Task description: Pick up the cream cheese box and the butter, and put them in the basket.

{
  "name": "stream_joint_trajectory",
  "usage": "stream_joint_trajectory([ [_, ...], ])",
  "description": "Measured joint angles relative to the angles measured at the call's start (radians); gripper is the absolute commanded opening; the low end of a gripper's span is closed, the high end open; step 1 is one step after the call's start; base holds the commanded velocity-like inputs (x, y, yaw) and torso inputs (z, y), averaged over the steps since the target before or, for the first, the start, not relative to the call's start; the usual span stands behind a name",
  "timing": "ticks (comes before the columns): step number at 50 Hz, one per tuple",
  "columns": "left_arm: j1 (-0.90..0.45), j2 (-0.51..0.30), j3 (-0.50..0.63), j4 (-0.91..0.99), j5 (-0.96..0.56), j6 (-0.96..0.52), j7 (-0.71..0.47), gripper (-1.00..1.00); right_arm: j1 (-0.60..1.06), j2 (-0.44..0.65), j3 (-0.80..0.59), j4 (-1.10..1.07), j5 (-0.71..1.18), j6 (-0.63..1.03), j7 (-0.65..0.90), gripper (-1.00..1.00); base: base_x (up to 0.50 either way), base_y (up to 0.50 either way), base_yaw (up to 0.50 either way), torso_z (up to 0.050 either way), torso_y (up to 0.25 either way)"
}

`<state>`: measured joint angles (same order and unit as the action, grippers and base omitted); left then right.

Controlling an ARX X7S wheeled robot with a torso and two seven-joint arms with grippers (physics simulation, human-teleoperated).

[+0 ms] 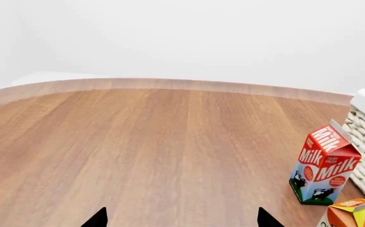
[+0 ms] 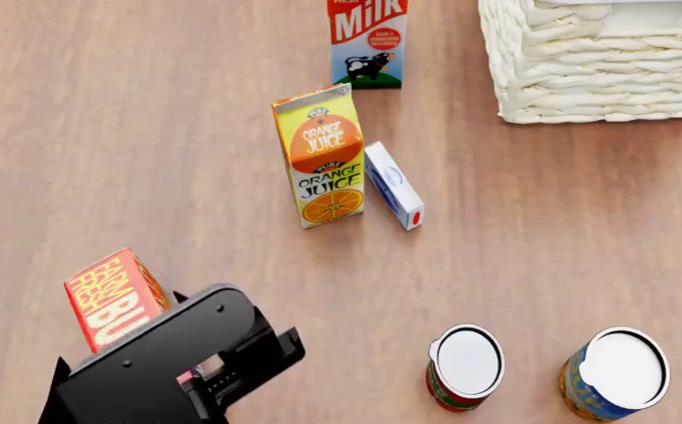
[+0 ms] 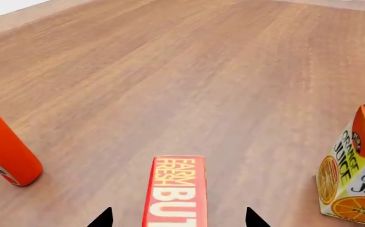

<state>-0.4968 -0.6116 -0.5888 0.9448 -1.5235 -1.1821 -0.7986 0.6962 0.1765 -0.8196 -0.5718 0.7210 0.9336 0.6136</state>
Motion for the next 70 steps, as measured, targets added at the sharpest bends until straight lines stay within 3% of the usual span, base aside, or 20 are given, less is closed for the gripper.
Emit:
stream_joint_trajectory([
  [69, 0.026, -0.031, -0.002, 0.001, -0.008, 0.052, 0.001, 1.00, -0.075, 0.012, -0.080, 0.288, -0.053, -0.192, -0.096, 1.00, 0.00, 0.00, 0.00, 0.000, 0.000],
  [70, 0.026, -0.032, -0.002, 0.001, -0.008, 0.053, 0.000, 1.00, -0.077, 0.012, -0.081, 0.291, -0.054, -0.195, -0.098, -1.00, 0.00, 0.00, 0.00, 0.000, 0.000],
])
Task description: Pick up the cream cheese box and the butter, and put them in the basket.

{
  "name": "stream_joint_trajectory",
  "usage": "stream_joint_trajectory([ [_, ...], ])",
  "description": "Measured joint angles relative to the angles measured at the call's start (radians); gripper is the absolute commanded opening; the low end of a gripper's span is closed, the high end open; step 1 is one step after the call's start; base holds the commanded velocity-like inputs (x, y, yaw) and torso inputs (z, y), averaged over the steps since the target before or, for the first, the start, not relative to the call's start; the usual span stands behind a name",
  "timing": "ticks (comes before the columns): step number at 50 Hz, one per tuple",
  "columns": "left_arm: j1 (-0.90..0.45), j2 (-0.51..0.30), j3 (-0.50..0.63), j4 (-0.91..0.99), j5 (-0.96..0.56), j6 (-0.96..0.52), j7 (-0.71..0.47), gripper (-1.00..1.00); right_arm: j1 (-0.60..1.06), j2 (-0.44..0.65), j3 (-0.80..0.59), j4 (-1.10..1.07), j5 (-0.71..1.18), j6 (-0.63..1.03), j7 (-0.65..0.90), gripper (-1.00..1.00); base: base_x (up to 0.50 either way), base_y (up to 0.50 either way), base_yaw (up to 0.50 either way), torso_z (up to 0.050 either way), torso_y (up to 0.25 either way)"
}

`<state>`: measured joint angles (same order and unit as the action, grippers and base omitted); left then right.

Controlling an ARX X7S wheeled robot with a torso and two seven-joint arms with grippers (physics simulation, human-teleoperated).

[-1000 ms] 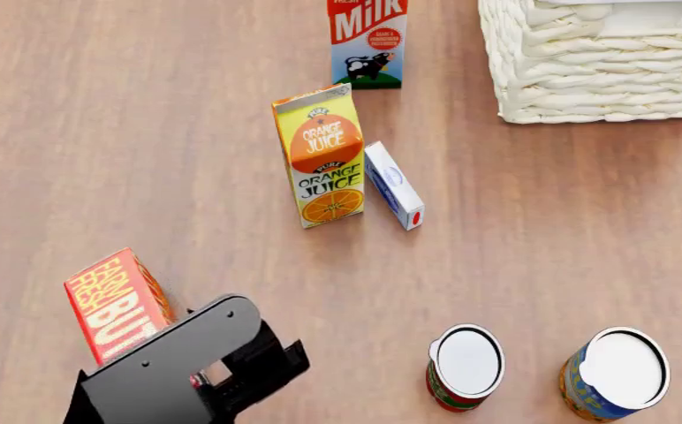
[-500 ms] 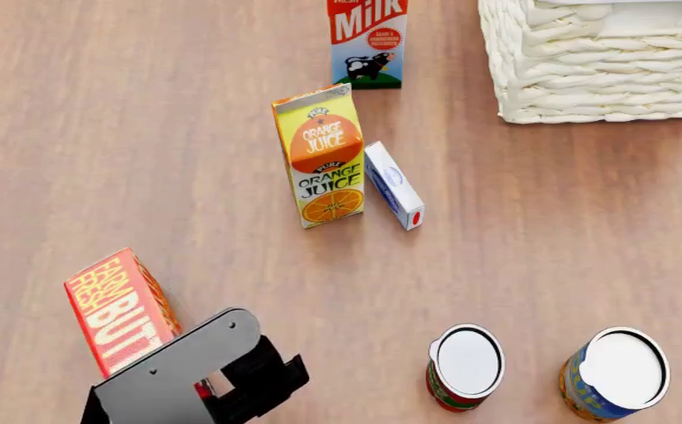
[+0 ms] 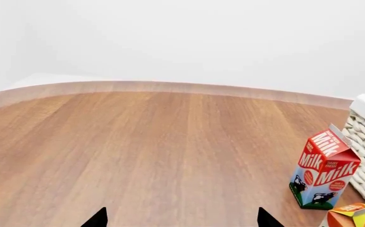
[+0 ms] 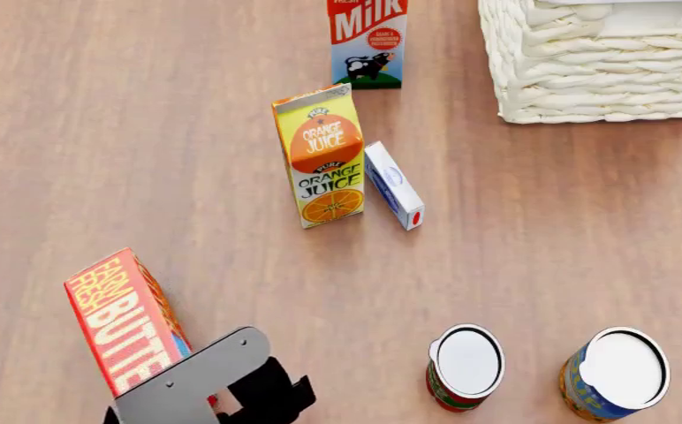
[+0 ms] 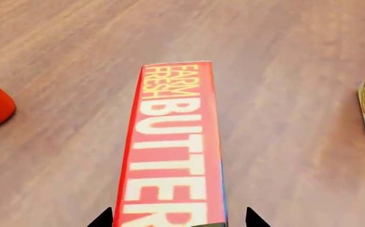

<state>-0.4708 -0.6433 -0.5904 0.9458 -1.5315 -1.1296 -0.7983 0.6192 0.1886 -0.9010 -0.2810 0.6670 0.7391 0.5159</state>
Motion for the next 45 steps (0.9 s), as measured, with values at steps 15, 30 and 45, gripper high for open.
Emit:
stream_joint_trajectory([
  [15, 0.005, -0.006, 0.000, 0.000, -0.003, 0.010, -0.003, 1.00, -0.008, 0.003, -0.008, 0.014, -0.007, -0.032, 0.008, -1.00, 0.00, 0.00, 0.00, 0.000, 0.000],
  [30, 0.008, -0.009, 0.006, 0.000, 0.003, 0.017, -0.001, 1.00, 0.018, 0.022, 0.023, -0.069, 0.063, 0.021, 0.056, -1.00, 0.00, 0.00, 0.00, 0.000, 0.000],
  [45, 0.010, -0.016, 0.009, 0.002, -0.001, 0.027, -0.006, 1.00, 0.117, 0.034, 0.111, -0.263, 0.185, 0.148, 0.164, -1.00, 0.00, 0.00, 0.00, 0.000, 0.000],
])
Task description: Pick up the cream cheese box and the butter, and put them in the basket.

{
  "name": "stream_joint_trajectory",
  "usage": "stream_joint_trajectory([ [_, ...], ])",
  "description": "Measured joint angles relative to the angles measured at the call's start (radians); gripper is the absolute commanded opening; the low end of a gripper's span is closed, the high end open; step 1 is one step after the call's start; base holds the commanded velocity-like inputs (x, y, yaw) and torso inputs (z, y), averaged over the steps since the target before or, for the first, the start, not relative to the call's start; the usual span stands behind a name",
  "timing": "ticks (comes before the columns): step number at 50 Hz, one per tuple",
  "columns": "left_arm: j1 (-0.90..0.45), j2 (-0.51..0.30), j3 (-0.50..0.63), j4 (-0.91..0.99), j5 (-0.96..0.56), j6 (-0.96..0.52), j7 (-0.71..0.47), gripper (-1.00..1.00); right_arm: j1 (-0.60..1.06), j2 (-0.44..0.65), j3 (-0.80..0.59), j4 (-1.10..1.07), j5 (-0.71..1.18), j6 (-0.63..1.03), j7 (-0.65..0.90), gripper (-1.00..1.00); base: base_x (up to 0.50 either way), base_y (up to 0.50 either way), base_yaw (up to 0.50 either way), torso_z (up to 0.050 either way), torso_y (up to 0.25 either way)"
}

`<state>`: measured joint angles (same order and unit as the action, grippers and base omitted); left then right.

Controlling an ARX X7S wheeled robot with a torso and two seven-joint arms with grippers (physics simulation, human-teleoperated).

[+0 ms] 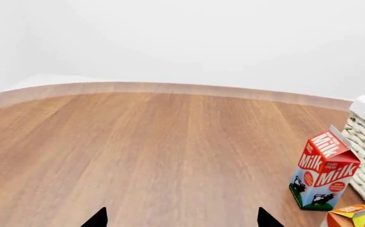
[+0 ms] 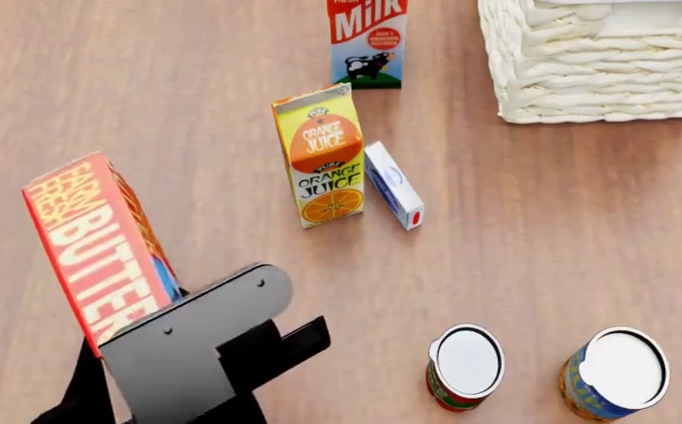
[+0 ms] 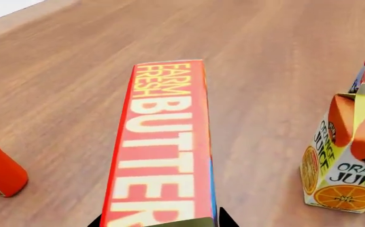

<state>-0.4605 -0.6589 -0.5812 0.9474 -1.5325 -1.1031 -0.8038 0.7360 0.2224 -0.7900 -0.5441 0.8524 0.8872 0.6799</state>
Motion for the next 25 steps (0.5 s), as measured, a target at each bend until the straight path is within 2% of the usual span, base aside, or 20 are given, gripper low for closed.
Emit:
stream_joint_trajectory([
  [25, 0.007, -0.013, -0.003, 0.003, -0.013, 0.018, -0.006, 1.00, 0.190, 0.033, 0.179, -0.147, 0.225, 0.165, 0.153, -1.00, 0.00, 0.00, 0.00, 0.000, 0.001],
])
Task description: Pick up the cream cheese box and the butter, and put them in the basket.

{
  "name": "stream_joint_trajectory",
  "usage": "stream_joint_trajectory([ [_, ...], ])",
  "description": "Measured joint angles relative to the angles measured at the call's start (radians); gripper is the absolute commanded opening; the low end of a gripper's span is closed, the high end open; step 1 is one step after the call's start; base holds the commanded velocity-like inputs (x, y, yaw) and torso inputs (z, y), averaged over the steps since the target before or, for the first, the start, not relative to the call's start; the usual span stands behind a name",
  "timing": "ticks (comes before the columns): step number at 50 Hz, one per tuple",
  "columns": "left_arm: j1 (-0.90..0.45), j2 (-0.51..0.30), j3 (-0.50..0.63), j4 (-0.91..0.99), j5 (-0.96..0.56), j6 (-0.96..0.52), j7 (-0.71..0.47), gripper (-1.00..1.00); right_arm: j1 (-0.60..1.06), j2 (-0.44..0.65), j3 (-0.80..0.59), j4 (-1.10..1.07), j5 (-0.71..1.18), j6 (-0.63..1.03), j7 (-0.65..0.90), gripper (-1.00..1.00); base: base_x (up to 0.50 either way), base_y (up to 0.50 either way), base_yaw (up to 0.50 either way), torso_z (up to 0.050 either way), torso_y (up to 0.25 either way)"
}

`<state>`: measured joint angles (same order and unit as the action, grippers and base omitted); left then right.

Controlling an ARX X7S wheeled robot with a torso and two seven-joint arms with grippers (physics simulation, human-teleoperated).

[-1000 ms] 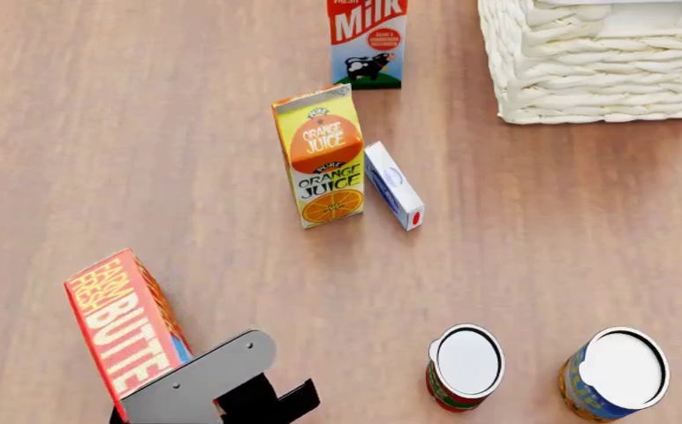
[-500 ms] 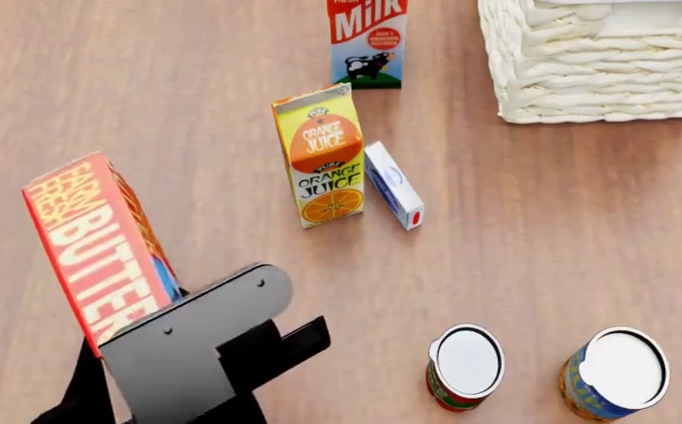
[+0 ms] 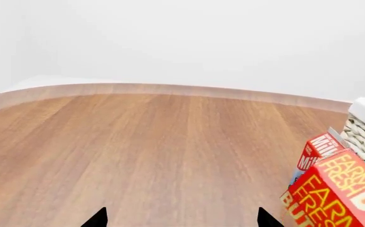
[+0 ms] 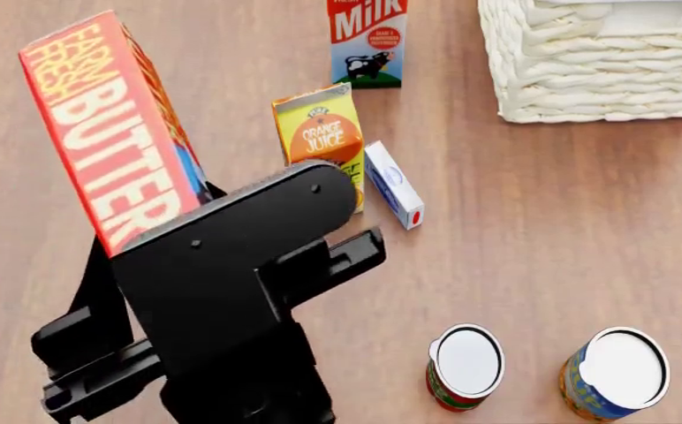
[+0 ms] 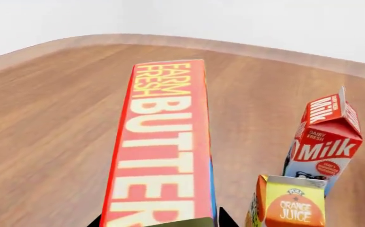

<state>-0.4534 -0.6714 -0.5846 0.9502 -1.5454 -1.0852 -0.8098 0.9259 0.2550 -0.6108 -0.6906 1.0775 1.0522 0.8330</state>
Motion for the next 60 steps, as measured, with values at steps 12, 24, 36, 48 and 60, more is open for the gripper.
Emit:
stream_joint_trajectory([
  [12, 0.006, -0.006, -0.004, 0.000, -0.003, 0.008, 0.001, 1.00, 0.144, 0.015, 0.091, -0.032, 0.170, 0.091, 0.110, -1.00, 0.00, 0.00, 0.00, 0.000, 0.002],
  [24, 0.011, -0.015, -0.012, 0.001, -0.013, 0.017, -0.004, 1.00, 0.287, 0.055, 0.171, -0.016, 0.317, 0.147, 0.194, -1.00, 0.00, 0.00, 0.00, 0.000, 0.002],
  [36, 0.016, -0.025, -0.019, 0.001, -0.024, 0.026, -0.010, 1.00, 0.421, 0.105, 0.226, 0.032, 0.424, 0.180, 0.239, -1.00, 0.00, 0.00, 0.00, 0.000, 0.002],
  [48, 0.019, -0.028, -0.020, 0.002, -0.024, 0.032, -0.010, 1.00, 0.535, 0.156, 0.263, 0.110, 0.491, 0.200, 0.247, -1.00, 0.00, 0.00, 0.00, 0.001, 0.002],
  [60, 0.022, -0.028, -0.015, 0.002, -0.015, 0.035, -0.007, 1.00, 0.665, 0.199, 0.286, 0.207, 0.530, 0.218, 0.233, -1.00, 0.00, 0.00, 0.00, 0.000, 0.002],
])
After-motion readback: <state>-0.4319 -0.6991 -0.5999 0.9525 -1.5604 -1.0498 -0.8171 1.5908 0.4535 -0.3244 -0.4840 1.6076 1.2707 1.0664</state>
